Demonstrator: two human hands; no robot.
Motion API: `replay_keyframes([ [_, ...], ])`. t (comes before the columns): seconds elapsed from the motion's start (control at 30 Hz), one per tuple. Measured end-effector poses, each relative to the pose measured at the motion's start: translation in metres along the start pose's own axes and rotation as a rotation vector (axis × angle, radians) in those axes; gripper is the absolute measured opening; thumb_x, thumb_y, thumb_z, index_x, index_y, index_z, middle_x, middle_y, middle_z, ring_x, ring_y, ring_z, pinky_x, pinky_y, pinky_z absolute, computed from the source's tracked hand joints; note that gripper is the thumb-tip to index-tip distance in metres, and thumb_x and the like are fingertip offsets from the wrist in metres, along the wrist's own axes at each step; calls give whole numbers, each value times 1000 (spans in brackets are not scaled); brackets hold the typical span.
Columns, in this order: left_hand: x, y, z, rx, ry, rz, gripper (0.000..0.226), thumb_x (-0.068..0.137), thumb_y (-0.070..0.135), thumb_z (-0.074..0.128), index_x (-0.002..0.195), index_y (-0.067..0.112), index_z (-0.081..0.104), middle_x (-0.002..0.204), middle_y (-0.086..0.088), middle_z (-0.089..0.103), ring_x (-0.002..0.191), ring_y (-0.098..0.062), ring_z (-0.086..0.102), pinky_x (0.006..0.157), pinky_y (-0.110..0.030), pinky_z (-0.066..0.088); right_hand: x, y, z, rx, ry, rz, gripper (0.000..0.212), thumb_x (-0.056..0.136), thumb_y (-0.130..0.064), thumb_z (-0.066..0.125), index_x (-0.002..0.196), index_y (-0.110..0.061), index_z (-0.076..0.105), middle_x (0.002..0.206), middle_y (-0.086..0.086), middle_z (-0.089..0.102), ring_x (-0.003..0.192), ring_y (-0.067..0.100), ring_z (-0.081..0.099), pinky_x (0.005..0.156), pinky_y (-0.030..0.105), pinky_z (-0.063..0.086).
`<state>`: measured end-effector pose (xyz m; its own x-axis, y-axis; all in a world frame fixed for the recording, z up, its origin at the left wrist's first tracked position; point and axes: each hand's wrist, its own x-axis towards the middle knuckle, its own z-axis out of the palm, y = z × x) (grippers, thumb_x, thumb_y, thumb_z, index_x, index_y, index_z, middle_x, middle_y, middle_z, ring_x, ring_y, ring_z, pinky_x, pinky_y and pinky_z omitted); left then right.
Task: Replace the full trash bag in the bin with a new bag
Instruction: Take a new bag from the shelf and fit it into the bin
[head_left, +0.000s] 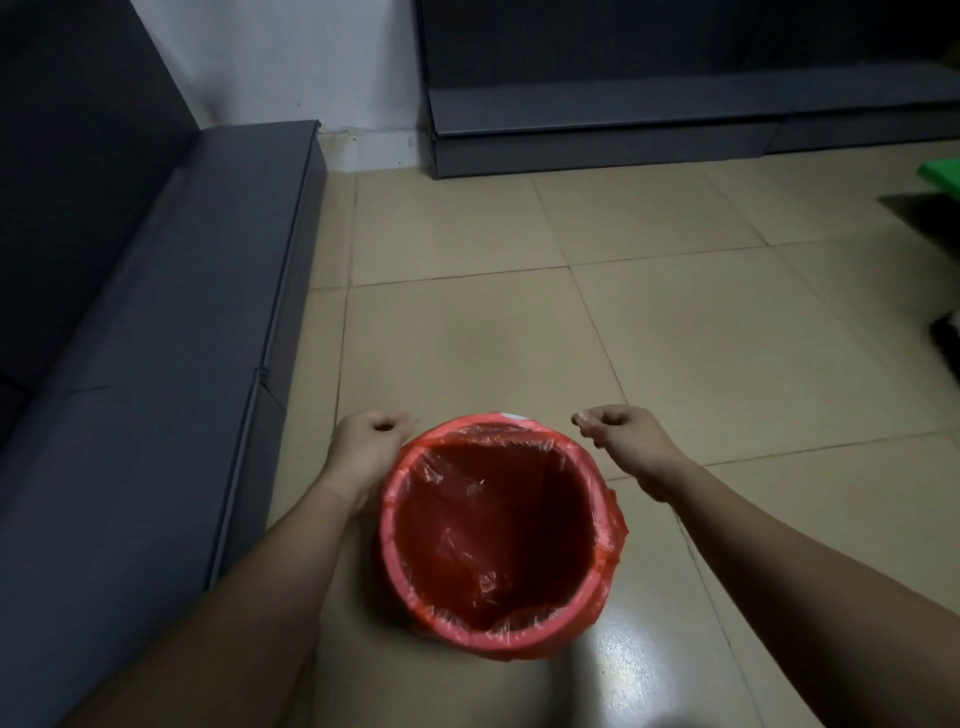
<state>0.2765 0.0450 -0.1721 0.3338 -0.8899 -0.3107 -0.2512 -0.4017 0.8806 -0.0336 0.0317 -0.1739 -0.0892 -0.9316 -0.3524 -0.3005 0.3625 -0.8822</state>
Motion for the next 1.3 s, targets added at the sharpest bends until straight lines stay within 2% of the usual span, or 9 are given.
replay_keyframes([
  [0.2,5,17,19,377,-178,238,21,75,23,84,93,13,81,82,4,75,69,2,64,60,1,39,3,-13,19,-257,-144,-102,9,79,-25,82,80,-15,81,68,4,77,64,18,73,64,27,58],
  [0.37,20,18,22,361,-135,228,8,73,21,85,75,14,80,62,13,67,55,10,58,52,-2,38,15,-17,26,-342,-30,-140,19,80,-27,80,70,-12,76,65,-3,75,59,8,68,58,22,52],
  [0.53,35,19,32,135,-221,-59,11,80,8,78,70,9,74,61,-3,71,56,-17,66,57,-19,53,31,-18,34,-219,-139,23,24,89,-18,71,66,-10,69,60,2,67,54,13,58,55,22,49],
  [0.7,37,15,29,2,-369,-296,15,84,7,75,91,-6,72,56,-11,71,42,-17,65,39,-26,53,34,-12,37,-123,-220,131,18,89,-11,71,75,0,72,68,2,71,51,1,64,56,19,52],
  [0.83,23,9,20,-129,-181,-187,7,86,14,74,90,9,73,76,-2,71,53,-5,64,45,-15,51,18,-8,26,-170,38,-10,20,87,-31,73,78,-14,75,76,-9,72,58,-3,60,58,19,45],
  [0.93,4,1,-2,13,-95,13,9,83,20,77,89,14,76,80,9,73,63,8,66,55,-4,46,-11,-5,13,-321,125,-111,22,79,-43,76,70,-23,75,64,-17,71,58,-7,62,51,9,40],
  [1.03,-16,-9,-16,13,-137,-71,15,81,22,80,92,12,77,79,2,77,66,-4,72,60,-16,54,-31,0,11,-341,67,-32,20,77,-44,78,71,-25,78,63,-12,74,59,-3,67,55,15,49],
  [1.17,-29,-19,-16,-217,-134,-232,16,82,9,76,94,-1,76,66,-11,76,47,-12,68,43,-17,49,-33,9,10,-232,84,29,17,79,-33,79,68,-19,79,59,-2,74,54,9,69,52,25,53],
  [1.3,-29,-33,-13,-443,-74,-339,20,82,7,74,100,-2,74,85,-21,77,69,-26,73,70,-35,59,-26,19,14,-126,123,69,24,85,-24,74,67,-9,73,53,3,68,43,12,55,45,24,41],
])
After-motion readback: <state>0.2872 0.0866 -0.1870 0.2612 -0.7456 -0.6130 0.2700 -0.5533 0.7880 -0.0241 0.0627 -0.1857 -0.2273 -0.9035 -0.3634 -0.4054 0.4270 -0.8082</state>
